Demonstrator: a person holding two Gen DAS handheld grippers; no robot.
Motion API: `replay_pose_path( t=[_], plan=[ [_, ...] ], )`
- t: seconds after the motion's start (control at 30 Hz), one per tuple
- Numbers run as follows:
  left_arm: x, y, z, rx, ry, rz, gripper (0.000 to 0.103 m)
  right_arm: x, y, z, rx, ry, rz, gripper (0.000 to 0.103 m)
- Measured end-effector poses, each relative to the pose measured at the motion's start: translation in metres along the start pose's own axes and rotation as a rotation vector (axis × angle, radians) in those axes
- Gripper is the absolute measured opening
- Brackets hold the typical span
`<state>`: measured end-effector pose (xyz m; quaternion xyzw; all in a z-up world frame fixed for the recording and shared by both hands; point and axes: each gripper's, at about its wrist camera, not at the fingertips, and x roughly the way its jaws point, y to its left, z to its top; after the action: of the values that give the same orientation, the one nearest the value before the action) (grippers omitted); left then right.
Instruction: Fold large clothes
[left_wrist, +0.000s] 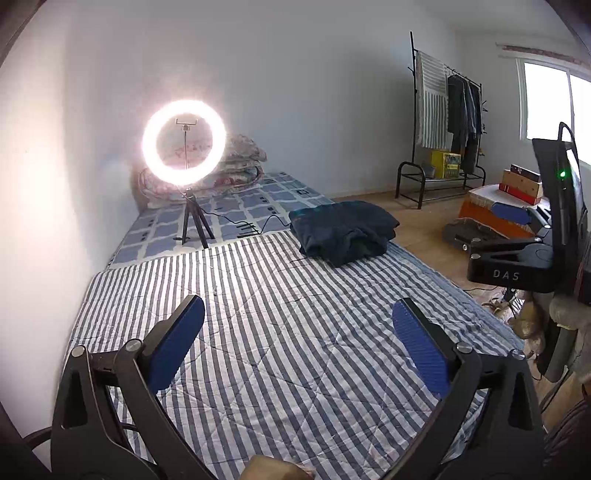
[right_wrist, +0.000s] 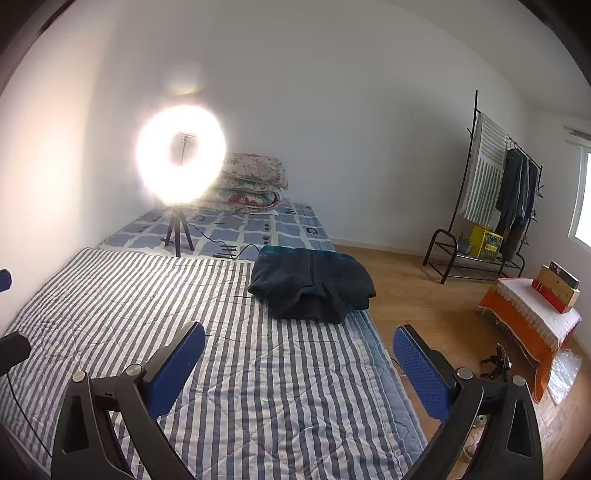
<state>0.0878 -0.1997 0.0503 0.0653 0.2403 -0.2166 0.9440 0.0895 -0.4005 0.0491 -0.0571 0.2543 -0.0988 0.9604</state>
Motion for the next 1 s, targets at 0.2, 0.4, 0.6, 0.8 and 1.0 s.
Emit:
replay_pose_path(
  t=[0.2,0.4,0.6,0.8,1.0],
  plan=[
    [-0.007,-0.004,0.001,0.008,0.012,0.009,0.103,-0.003,-0.004,-0.003,0.023,-0.004,-0.012,0.103],
    [-0.012,-0.005,0.001,0.008,0.014,0.012,0.103,-0.005,-0.007,-0.004,0.036,-0.012,-0.026,0.103],
    [-0.014,-0.006,-0.002,0.034,0.005,0.037,0.103,-0.005,-0.004,-0.006,0.021,-0.015,-0.033,0.103],
    [-0.013,-0.003,-0.002,0.028,0.011,0.046,0.103,-0.003,-0.004,-0.006,0.009,-0.014,-0.036,0.103],
    [-0.014,-0.002,-0.002,0.03,0.002,0.058,0.103,-0.002,-0.004,-0.007,0.002,-0.011,-0.036,0.103]
  ],
)
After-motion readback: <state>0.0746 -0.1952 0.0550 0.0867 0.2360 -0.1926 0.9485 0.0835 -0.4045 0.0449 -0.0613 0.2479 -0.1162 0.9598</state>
